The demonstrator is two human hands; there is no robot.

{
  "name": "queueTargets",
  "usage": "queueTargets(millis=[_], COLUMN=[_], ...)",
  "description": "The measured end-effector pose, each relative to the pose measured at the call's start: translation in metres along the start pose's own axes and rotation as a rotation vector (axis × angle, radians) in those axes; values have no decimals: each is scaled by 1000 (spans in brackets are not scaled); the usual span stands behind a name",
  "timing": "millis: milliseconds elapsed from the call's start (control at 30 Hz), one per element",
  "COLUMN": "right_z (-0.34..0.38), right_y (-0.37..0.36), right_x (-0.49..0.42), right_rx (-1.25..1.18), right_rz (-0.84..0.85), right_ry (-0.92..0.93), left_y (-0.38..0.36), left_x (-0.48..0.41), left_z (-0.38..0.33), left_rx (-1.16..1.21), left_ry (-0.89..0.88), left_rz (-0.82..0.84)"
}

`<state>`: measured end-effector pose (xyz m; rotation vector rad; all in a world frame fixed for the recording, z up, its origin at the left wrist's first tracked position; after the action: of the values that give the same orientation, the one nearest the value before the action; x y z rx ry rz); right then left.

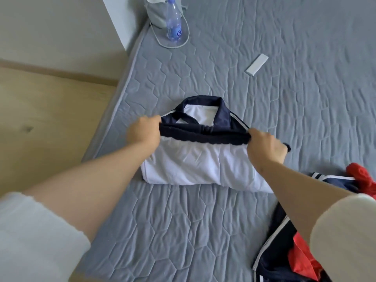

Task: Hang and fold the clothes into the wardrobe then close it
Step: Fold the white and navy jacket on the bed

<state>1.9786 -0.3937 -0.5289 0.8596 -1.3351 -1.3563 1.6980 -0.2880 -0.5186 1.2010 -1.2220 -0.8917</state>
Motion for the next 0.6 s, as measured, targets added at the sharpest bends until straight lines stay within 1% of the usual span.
queueTargets(millis=[67,133,200,267,300,333,367,400,467,500,600], right_z=[-6,-11,-14,-11,-6,-2,2,5,10,11,12], right_y=[10,17,16,5,-1,-6,-9,-11,-12,-14,-25], right_x=[-26,-46,-62,-73,-77,-80,-82,-85,-92,-94,-96], right_rx=[-80,-207,-329,-383,-389,-410,-435,-442,-385,-352,-313], right_rz=[-117,-228,-275,-211,-159,-121,-98,-90,-82,-74,-25], right_ry=[-36,-66,-66,-15,28,70,101,127,164,165,146], left_y=[13,19,19,14,7,-3,-13,-19,-26,-28,-39], left_x=[-19,-34,-46,-56,-62,-67,-69,-68,-67,-68,-69], left_z=[-12,-22,-27,-23,-22,-24,-29,-37,-51,-55,-58], left_rx=[135,216,281,377,445,507,537,511,360,298,215], left_ry=[57,96,116,159,184,193,171,114,-18,-52,-86], left_rz=[-51,-94,-105,-93,-52,23,100,154,149,133,135])
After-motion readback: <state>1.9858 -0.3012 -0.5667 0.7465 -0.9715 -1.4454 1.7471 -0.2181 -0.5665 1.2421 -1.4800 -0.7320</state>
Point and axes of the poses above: each hand's wrist, its own x-axis away from the middle knuckle, its own y-axis out of the back of the hand, z = x × y, the point moved 10 cm from there along -x, towards the middle knuckle, and after that the axes turned 14 degrees about y, right-handed, at the moved point
